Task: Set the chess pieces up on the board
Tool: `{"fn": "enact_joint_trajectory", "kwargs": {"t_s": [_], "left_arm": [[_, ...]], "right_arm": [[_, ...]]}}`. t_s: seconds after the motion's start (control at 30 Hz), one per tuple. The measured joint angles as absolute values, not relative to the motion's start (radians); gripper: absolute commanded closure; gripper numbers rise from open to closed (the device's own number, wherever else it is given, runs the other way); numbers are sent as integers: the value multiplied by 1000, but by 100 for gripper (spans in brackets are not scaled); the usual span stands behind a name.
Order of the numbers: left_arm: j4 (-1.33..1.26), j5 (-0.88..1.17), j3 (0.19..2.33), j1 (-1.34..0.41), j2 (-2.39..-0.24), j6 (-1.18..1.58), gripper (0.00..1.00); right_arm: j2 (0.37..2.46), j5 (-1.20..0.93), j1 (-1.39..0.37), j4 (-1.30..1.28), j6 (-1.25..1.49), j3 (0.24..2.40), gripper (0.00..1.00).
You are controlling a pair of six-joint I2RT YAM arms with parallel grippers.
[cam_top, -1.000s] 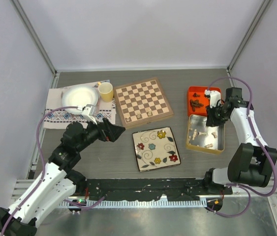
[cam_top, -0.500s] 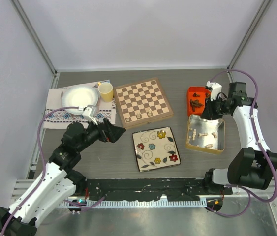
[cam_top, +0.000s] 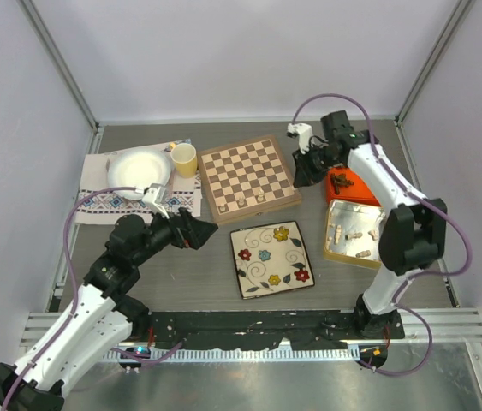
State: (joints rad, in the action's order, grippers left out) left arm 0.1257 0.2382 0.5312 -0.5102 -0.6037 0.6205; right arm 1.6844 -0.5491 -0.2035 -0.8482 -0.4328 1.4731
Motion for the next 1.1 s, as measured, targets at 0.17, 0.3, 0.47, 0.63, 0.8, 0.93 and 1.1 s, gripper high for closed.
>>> {"fn": "enact_joint_trajectory", "kwargs": {"t_s": [0.17, 0.3, 0.47, 0.63, 0.8, 0.93, 1.1], "left_arm": [[148, 221, 525, -510, -566, 620, 0], [175, 204, 524, -510, -538, 616, 0], [194, 190, 524, -510, -528, 607, 0], [196, 184, 524, -510, -537, 595, 0], [196, 184, 524, -510, -546, 594, 0], [196, 184, 524, -510, -545, 594, 0], [195, 184, 524, -510, -545, 593, 0]], "right_arm": [[1902, -482, -258, -858, -406, 1699, 91], [2048, -426, -272, -884, -391, 1836, 90], [2132, -382, -275, -936, -388, 1917, 90], [2163, -359, -281, -968, -388, 1958, 89], [2182, -336, -300, -978, -389, 1973, 88], [2207, -329, -310, -988, -389, 1988, 88], [2239, -317, -315, -1000, -388, 2000, 87]]}}
